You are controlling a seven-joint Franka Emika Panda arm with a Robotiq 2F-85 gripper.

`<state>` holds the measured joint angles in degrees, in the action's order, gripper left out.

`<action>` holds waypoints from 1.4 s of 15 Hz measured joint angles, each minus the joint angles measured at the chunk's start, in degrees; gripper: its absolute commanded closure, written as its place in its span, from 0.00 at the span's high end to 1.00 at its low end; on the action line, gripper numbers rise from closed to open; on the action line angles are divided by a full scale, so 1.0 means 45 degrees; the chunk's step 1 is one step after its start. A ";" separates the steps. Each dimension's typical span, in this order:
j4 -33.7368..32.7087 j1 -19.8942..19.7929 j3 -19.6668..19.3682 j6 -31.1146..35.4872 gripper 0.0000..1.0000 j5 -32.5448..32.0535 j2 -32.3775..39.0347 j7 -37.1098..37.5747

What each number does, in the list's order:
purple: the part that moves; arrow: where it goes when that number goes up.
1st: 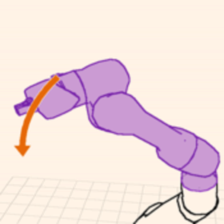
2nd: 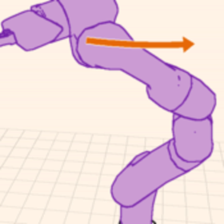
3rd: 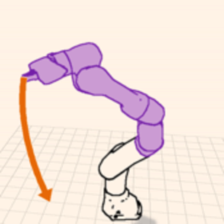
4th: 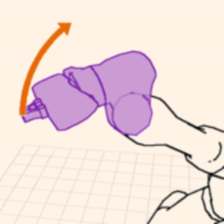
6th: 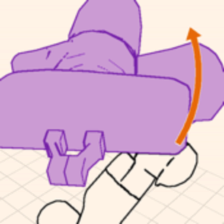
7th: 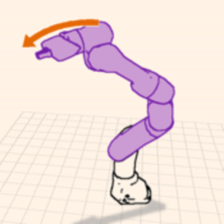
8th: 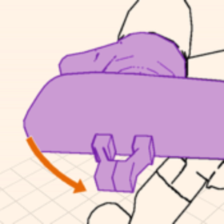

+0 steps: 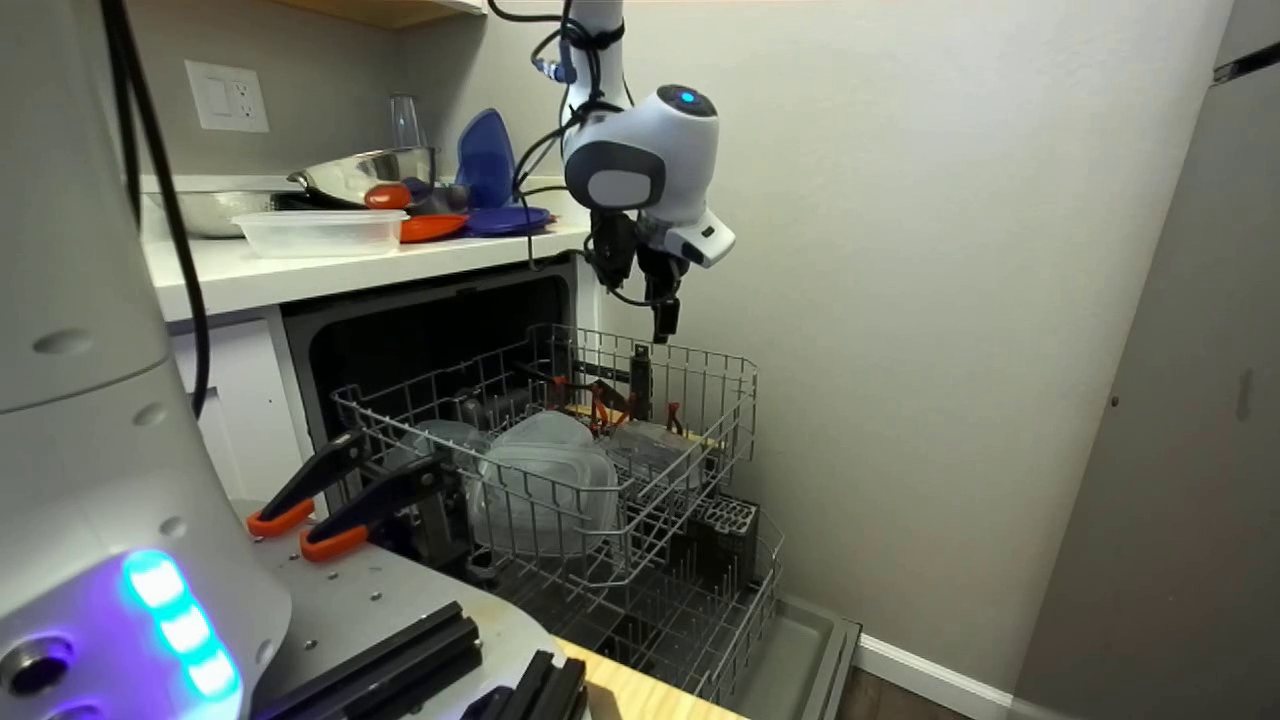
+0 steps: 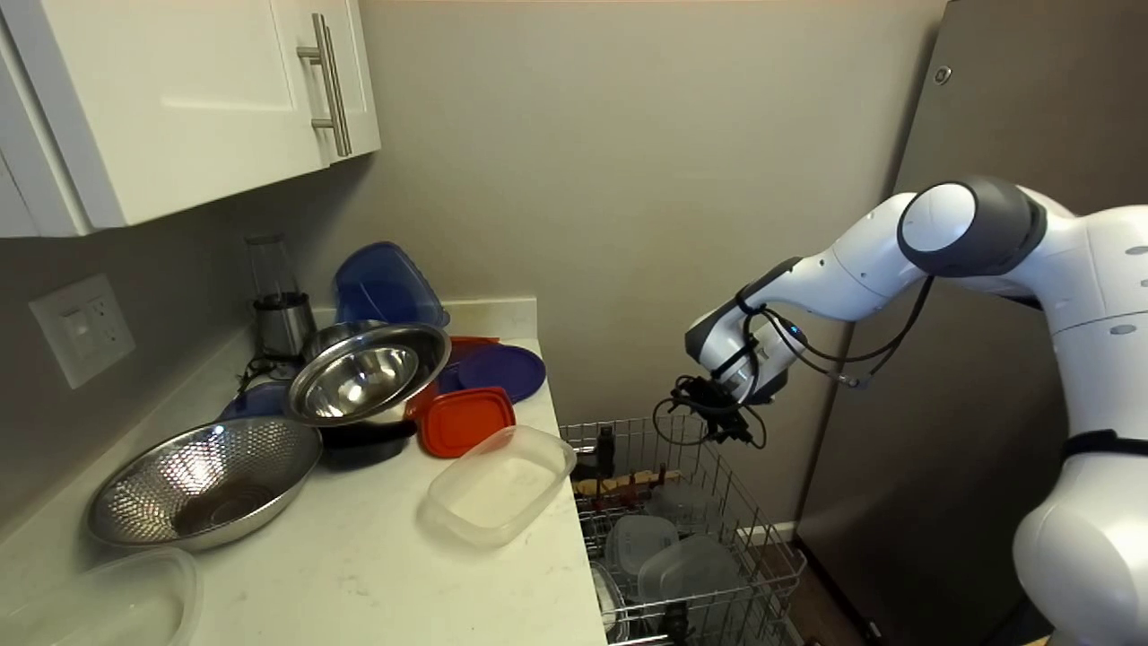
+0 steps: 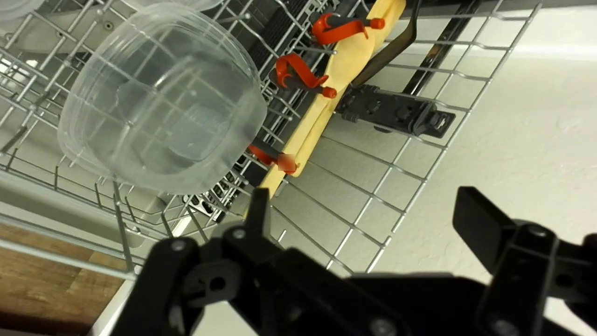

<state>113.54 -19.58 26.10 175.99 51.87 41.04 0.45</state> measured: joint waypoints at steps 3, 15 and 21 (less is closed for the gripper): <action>-0.0515 0.0057 0.0117 0.0870 1.00 0.0879 0.0861 0.0594; -0.1538 0.2304 -0.1311 0.2303 1.00 0.2468 0.2290 0.5268; -0.2111 0.2024 -0.1246 0.2841 1.00 0.2375 0.3343 0.5313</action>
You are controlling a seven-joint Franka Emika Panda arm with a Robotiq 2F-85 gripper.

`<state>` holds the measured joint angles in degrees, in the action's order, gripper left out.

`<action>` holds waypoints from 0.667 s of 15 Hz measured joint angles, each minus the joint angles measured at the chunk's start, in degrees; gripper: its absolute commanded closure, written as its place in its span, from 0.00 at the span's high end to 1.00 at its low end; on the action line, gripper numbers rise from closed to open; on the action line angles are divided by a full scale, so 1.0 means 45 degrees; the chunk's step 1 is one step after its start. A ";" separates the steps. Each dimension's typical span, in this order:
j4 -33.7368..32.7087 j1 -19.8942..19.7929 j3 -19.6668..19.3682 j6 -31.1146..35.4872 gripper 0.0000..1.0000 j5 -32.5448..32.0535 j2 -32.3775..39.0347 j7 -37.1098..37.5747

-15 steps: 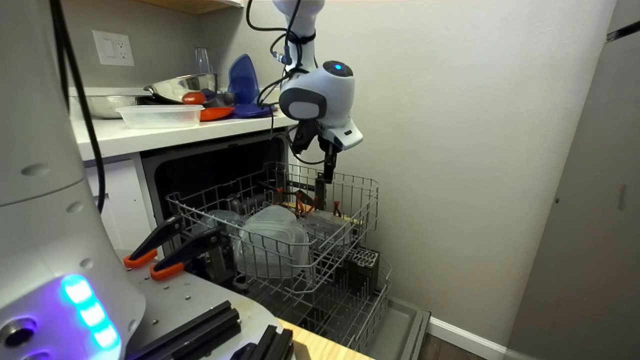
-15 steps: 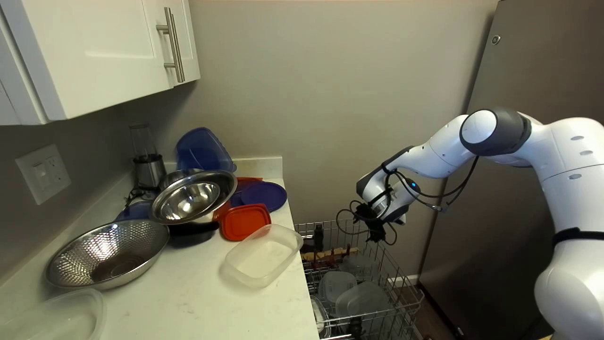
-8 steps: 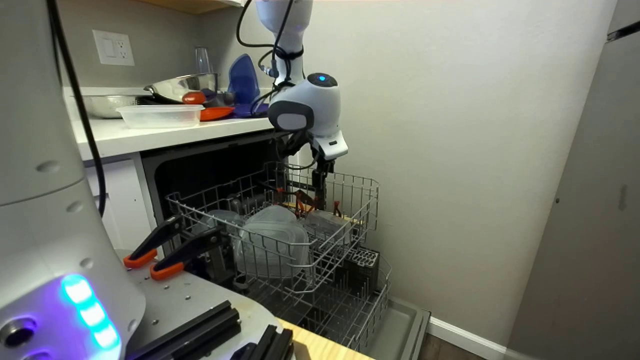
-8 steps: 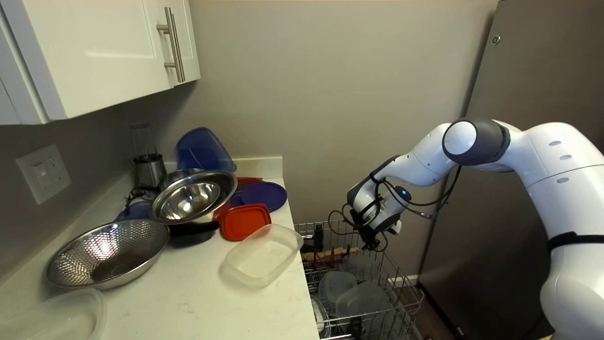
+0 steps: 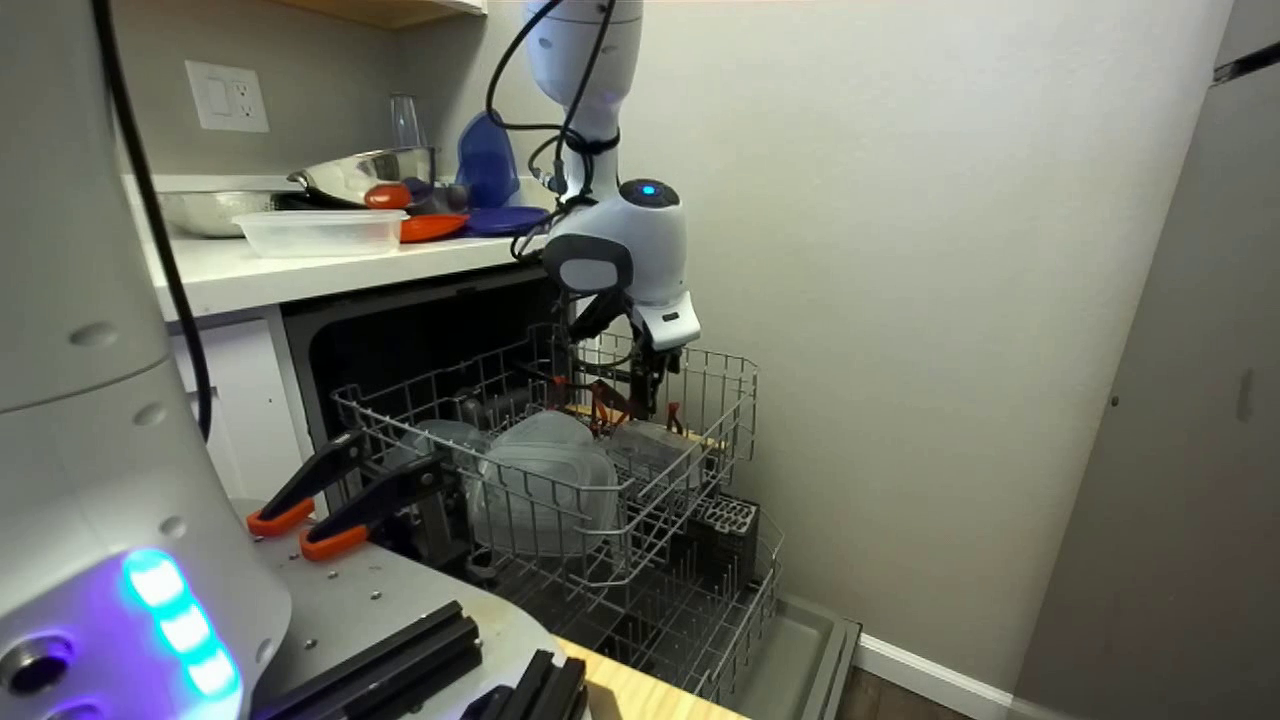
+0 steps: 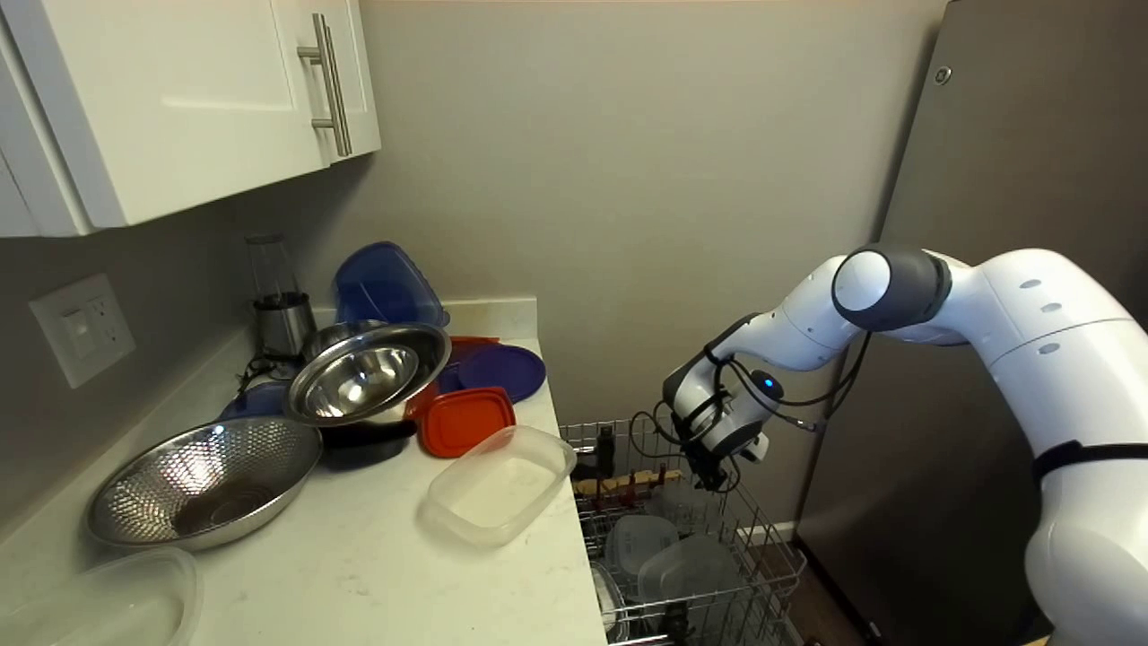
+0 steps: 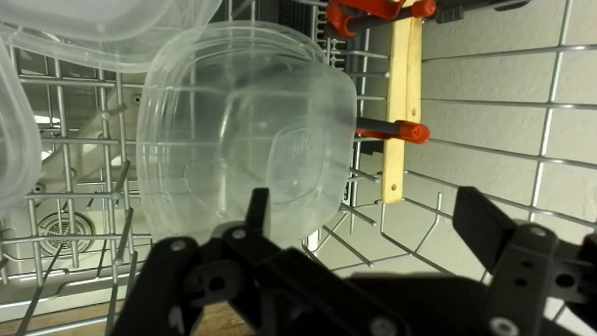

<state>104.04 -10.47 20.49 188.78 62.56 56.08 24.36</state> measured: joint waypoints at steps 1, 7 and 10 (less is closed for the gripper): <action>-0.0254 -0.0114 0.0085 0.0028 1.00 -0.0048 0.0303 -0.0025; -0.0933 -0.0238 -0.0196 -0.0742 1.00 -0.0268 0.1452 -0.0038; -0.0893 -0.0040 -0.0855 -0.2098 1.00 -0.0572 0.1392 -0.0036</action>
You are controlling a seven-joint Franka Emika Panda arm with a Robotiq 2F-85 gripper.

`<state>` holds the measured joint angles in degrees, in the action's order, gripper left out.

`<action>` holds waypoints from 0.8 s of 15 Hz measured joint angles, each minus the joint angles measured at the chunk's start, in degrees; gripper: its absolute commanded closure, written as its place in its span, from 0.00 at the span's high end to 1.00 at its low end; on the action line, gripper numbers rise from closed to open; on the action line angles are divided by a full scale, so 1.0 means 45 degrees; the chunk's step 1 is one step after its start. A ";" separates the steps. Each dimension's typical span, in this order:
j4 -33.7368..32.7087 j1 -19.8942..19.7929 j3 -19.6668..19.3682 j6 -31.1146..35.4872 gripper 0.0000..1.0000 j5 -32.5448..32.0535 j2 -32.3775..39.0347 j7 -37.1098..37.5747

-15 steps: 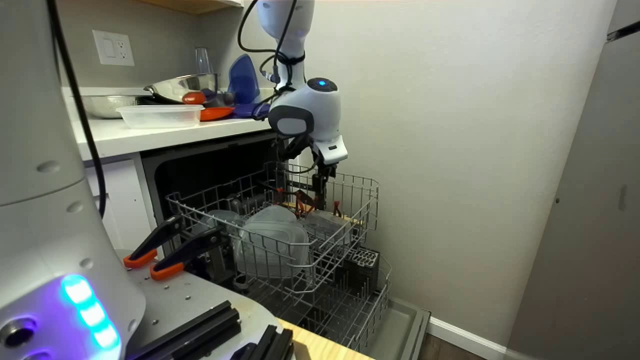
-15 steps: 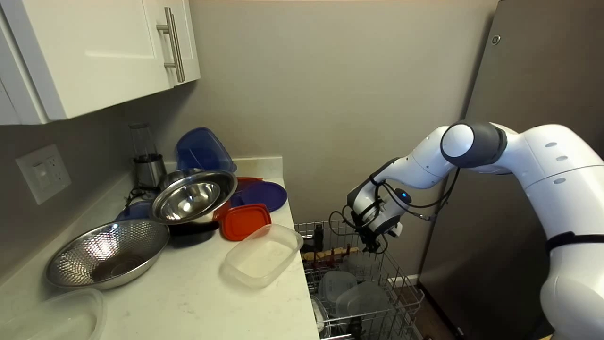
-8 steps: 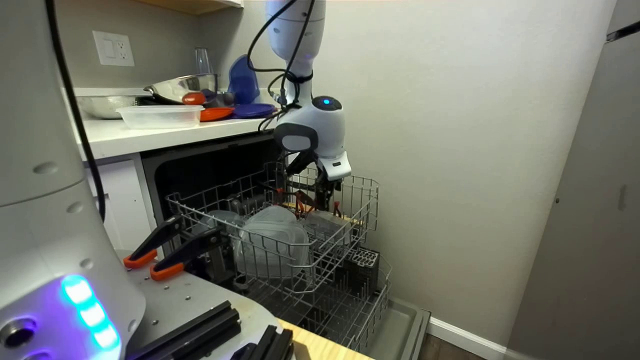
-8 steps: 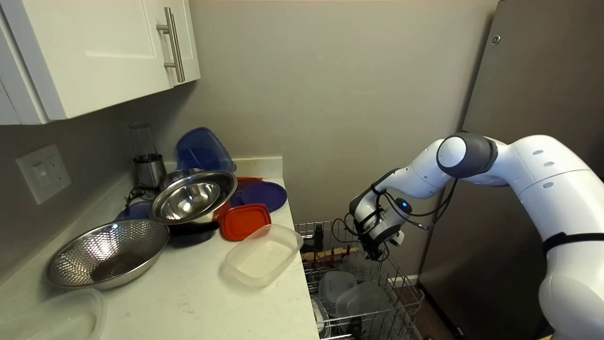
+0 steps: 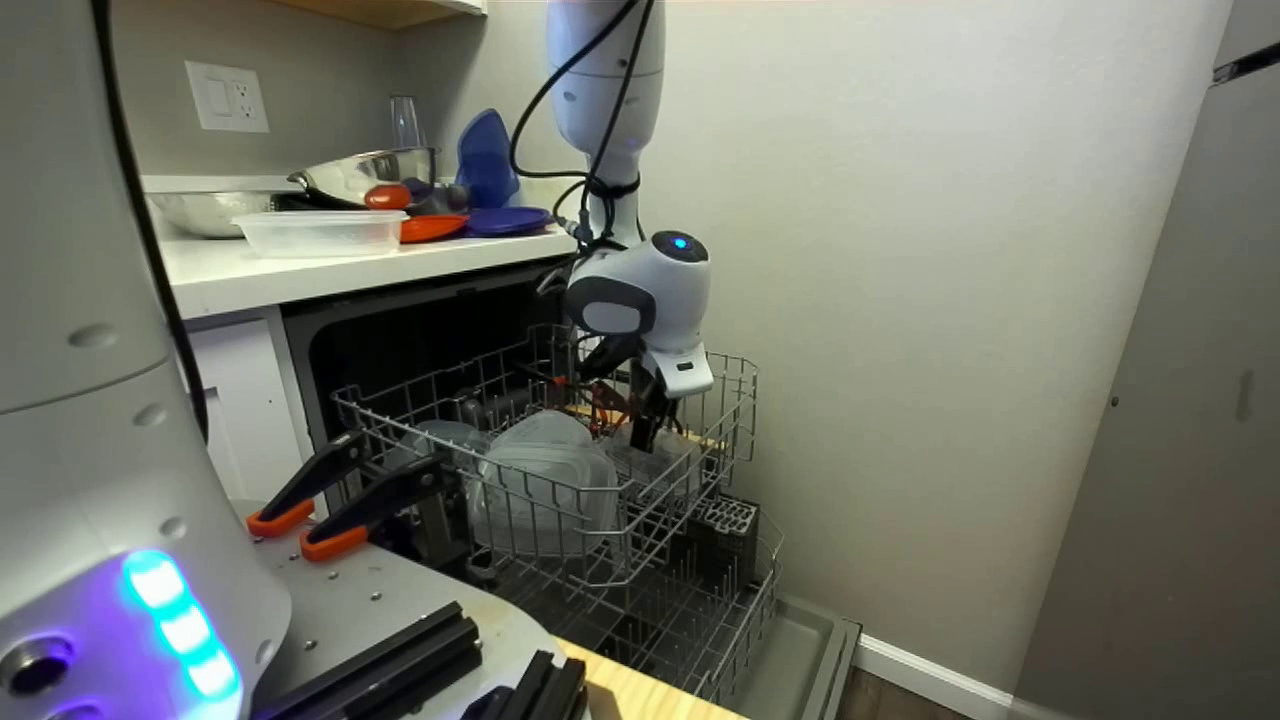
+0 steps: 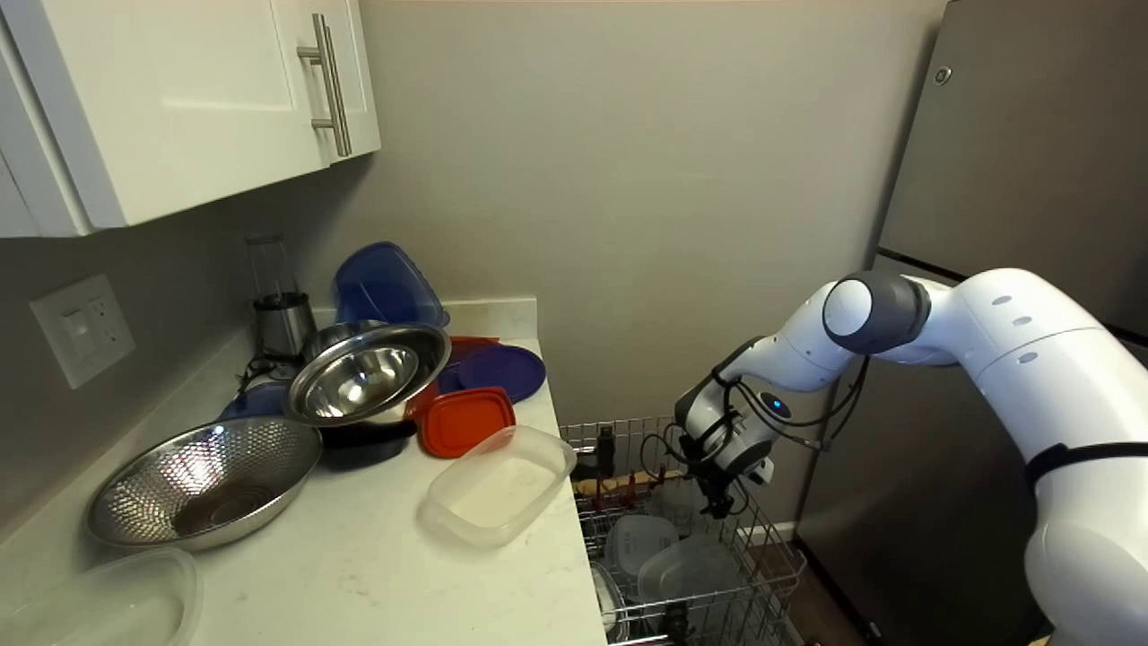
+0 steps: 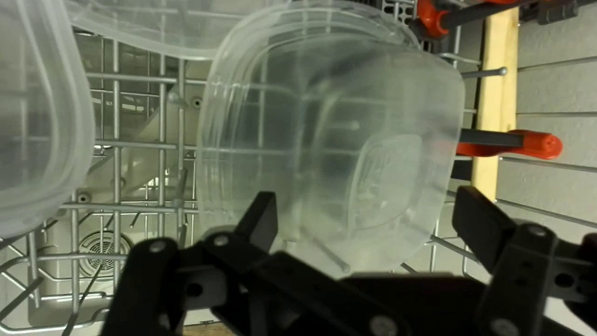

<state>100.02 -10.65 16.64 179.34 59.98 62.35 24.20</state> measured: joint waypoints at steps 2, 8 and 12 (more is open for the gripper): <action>0.0006 0.0247 -0.0510 -0.0536 1.00 -0.0238 -0.0152 0.0007; 0.0678 0.0946 -0.1563 -0.0615 1.00 -0.0460 -0.2045 0.0008; 0.1119 0.1679 -0.2445 -0.1293 1.00 -0.0458 -0.2843 0.0011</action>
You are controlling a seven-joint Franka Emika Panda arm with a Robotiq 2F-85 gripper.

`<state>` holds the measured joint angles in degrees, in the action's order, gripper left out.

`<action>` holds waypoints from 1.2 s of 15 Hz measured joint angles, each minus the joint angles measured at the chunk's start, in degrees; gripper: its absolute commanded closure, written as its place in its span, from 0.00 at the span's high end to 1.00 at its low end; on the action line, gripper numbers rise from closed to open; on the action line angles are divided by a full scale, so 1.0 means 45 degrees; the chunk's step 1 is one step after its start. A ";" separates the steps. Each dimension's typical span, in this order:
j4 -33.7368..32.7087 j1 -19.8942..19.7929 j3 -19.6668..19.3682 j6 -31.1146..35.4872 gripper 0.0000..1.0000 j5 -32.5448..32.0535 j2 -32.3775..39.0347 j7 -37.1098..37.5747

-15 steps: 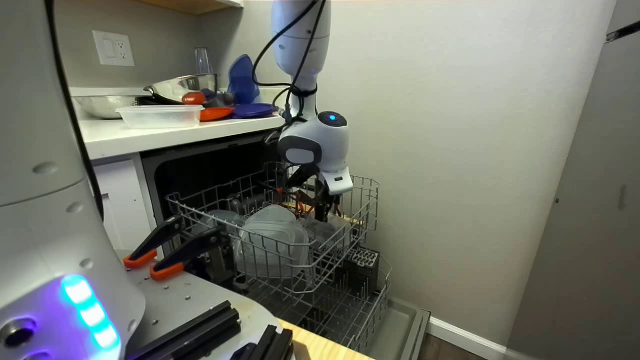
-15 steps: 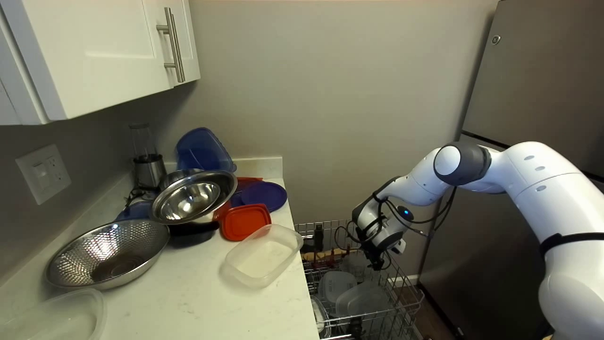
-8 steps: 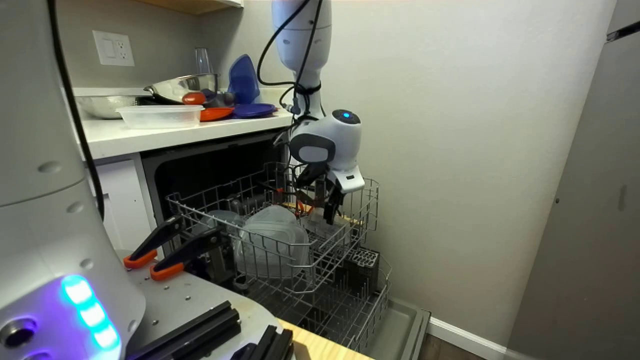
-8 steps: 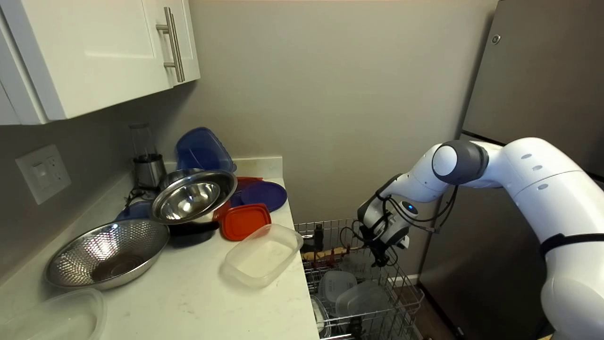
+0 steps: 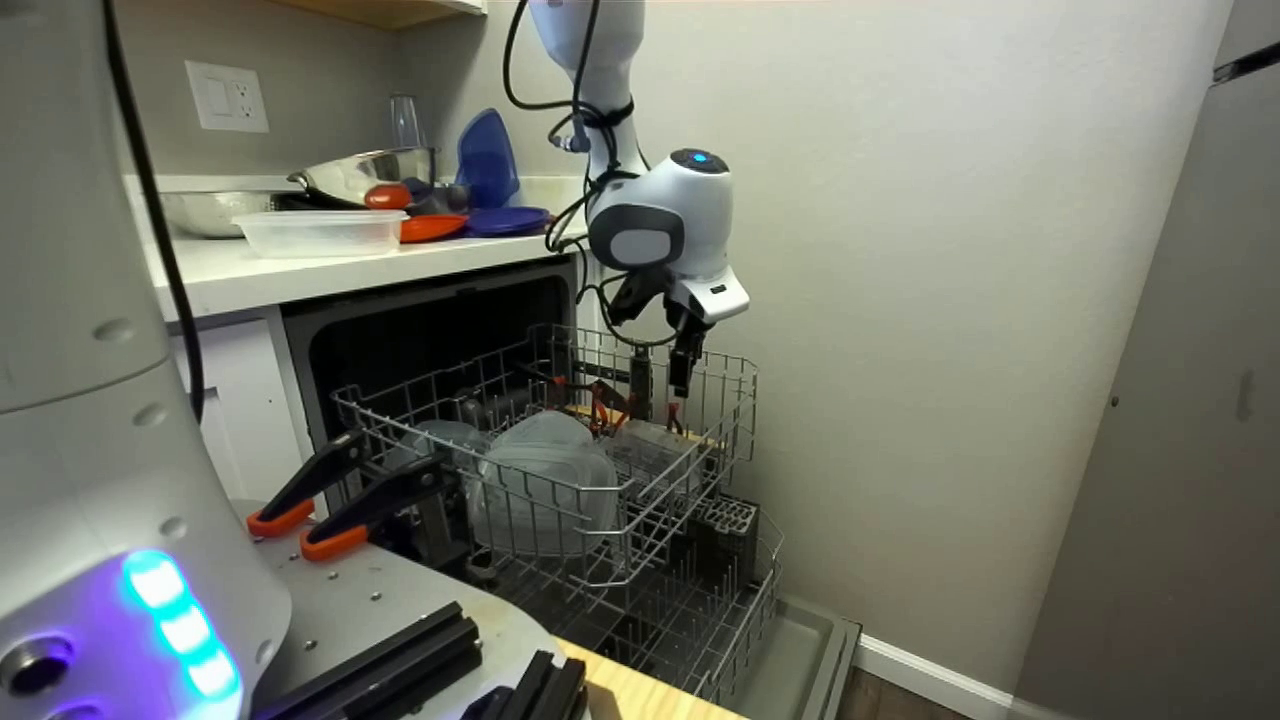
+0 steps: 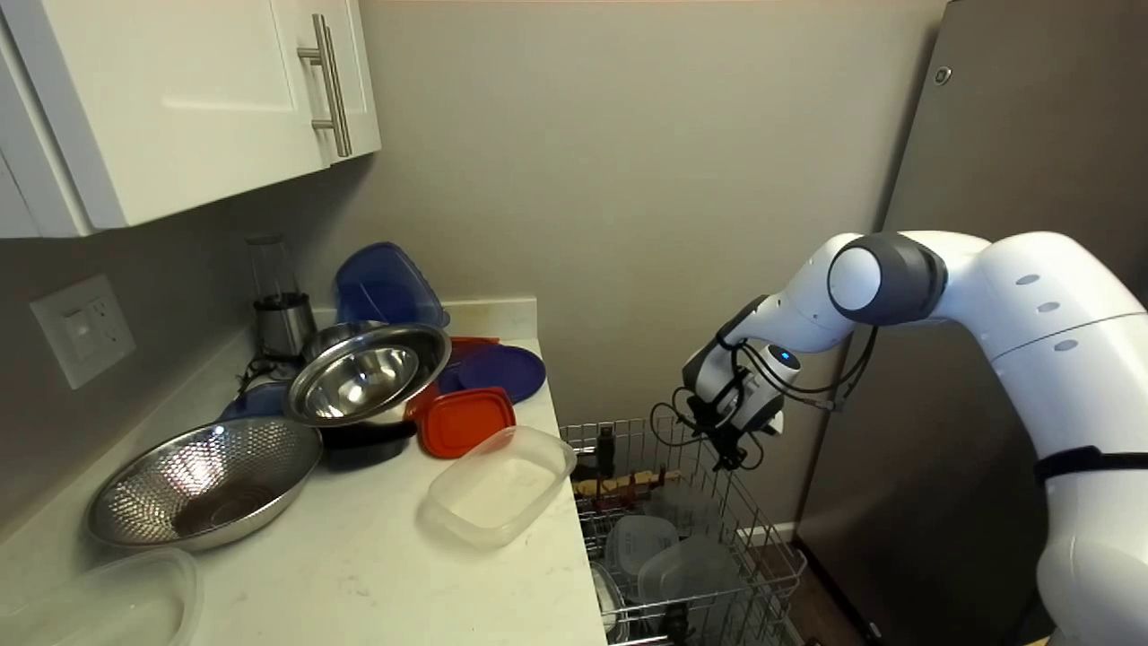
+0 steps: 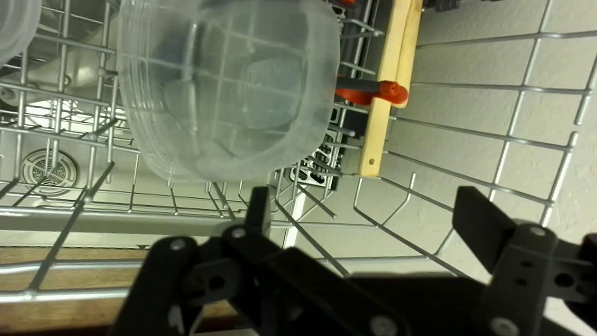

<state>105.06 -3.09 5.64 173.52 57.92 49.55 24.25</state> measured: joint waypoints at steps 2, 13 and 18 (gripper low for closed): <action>0.0136 0.0200 -0.0265 -0.0456 1.00 0.0000 -0.0022 0.0001; -0.0046 0.0114 -0.0274 -0.2128 1.00 0.0692 0.1660 0.0002; -0.0601 0.0101 -0.0287 -0.2126 1.00 0.0854 0.2319 0.0002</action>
<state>102.36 -2.64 4.35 163.95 61.77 59.99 24.26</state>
